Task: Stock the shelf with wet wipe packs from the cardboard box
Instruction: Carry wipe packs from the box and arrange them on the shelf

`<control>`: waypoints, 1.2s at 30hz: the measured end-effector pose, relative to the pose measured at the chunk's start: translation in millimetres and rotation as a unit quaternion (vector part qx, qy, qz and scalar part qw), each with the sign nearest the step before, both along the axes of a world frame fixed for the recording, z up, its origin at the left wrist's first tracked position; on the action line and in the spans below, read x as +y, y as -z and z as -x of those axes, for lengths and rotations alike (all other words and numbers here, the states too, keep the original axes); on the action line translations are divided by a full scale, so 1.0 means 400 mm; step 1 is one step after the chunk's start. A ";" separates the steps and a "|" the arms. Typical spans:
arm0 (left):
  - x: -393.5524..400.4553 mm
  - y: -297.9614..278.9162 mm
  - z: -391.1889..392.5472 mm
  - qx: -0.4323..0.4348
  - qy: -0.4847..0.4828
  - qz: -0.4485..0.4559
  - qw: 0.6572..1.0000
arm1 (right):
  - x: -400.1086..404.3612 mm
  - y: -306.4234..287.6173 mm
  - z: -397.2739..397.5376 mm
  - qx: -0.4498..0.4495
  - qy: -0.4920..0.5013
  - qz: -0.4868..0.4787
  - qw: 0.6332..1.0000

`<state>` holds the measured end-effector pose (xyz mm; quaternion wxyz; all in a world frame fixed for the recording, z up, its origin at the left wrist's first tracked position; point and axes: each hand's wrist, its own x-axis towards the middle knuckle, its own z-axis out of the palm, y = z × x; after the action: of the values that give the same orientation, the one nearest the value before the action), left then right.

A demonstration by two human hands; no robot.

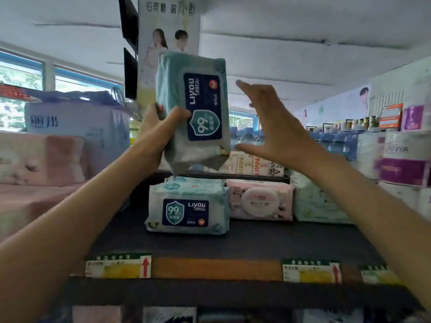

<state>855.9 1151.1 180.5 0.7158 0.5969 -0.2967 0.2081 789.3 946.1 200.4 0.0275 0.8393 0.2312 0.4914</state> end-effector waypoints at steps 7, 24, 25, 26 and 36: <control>0.037 -0.077 0.003 -0.121 -0.062 -0.320 0.938 | 0.055 -0.027 -0.139 -0.238 0.067 0.287 0.926; 0.012 0.014 -0.231 -0.122 -0.377 -0.601 0.694 | 0.097 0.089 -0.441 -0.013 0.217 0.053 0.975; 0.003 0.028 -0.249 -0.104 -0.363 -0.606 0.700 | 0.099 0.101 -0.459 0.011 0.212 0.081 0.974; -0.006 0.043 -0.266 -0.088 -0.345 -0.617 0.702 | 0.098 0.111 -0.471 0.058 0.198 0.110 0.972; -0.035 0.088 -0.310 -0.049 -0.365 -0.601 0.709 | 0.033 0.060 -0.445 0.246 0.080 0.095 0.961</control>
<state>979.9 1137.0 145.2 0.0587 0.9515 -0.1529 0.2602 967.3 959.4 176.3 0.0892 0.9435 0.2083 0.2418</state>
